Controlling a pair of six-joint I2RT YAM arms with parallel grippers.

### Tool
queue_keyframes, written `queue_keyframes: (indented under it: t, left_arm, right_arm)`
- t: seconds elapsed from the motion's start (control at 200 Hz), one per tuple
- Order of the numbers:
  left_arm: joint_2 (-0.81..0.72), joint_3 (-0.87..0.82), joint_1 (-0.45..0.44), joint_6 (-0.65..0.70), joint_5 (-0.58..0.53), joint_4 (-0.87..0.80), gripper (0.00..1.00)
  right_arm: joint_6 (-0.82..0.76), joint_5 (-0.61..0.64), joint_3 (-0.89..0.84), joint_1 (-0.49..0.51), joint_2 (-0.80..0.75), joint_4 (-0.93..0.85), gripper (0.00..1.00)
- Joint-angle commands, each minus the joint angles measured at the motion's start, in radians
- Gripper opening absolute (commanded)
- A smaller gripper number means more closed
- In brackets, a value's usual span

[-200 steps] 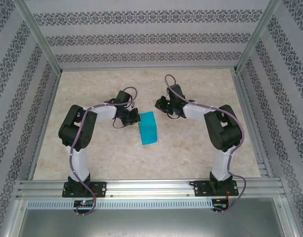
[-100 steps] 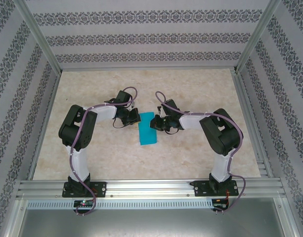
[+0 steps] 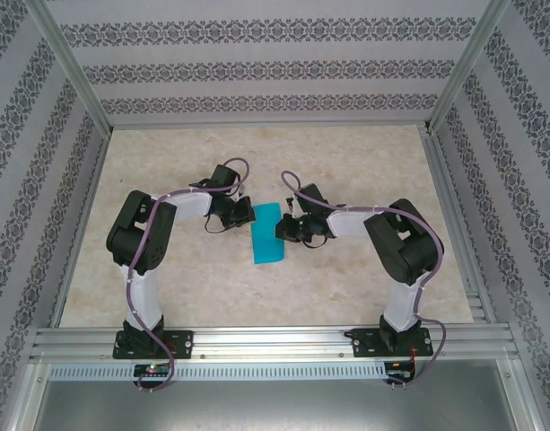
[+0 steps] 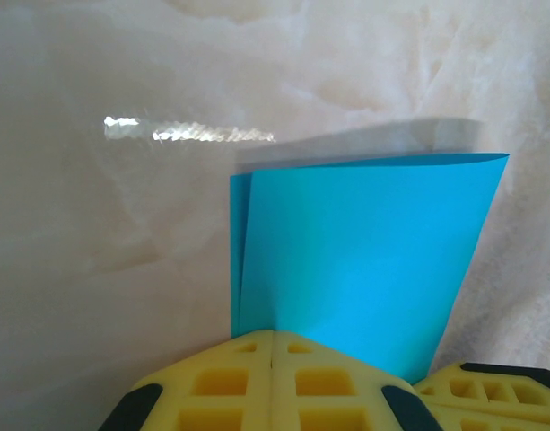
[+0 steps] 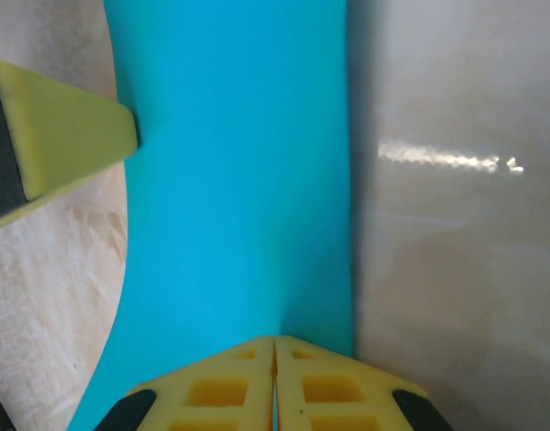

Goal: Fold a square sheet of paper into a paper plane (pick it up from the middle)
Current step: Fold the square sheet of paper in half at the center of the table.

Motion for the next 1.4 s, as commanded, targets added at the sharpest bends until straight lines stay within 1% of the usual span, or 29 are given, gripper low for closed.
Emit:
queue_keyframes:
  t: [0.0,0.155,0.22,0.45,0.844,1.014,1.279,1.394]
  left_arm:
    - [0.132,-0.078,-0.025,-0.013,-0.165,-0.109,0.00]
    - [0.131,-0.082,-0.025,-0.014,-0.165,-0.106,0.00]
    - [0.130,-0.082,-0.025,-0.016,-0.164,-0.105,0.00]
    - [0.128,-0.083,-0.028,-0.017,-0.164,-0.105,0.00]
    - [0.127,-0.089,-0.033,-0.026,-0.164,-0.099,0.00]
    - [0.127,-0.092,-0.033,-0.029,-0.166,-0.098,0.00]
    - [0.127,-0.097,-0.033,-0.027,-0.170,-0.095,0.00]
    - [0.128,-0.097,-0.033,-0.027,-0.170,-0.092,0.00]
  right_arm:
    - [-0.059,0.015,-0.024,0.006,-0.032,-0.072,0.09]
    - [-0.035,-0.041,0.023,0.014,-0.067,-0.070,0.12]
    - [-0.017,-0.042,0.023,0.028,-0.079,-0.061,0.13]
    - [0.007,-0.049,-0.047,0.058,-0.092,-0.046,0.13]
    - [0.009,-0.068,-0.119,0.062,-0.104,-0.041,0.16]
    - [-0.015,-0.045,-0.135,0.060,-0.108,-0.091,0.16]
    - [-0.104,-0.064,-0.182,0.060,-0.151,-0.218,0.15]
    - [-0.125,-0.054,-0.169,0.053,-0.180,-0.248,0.15]
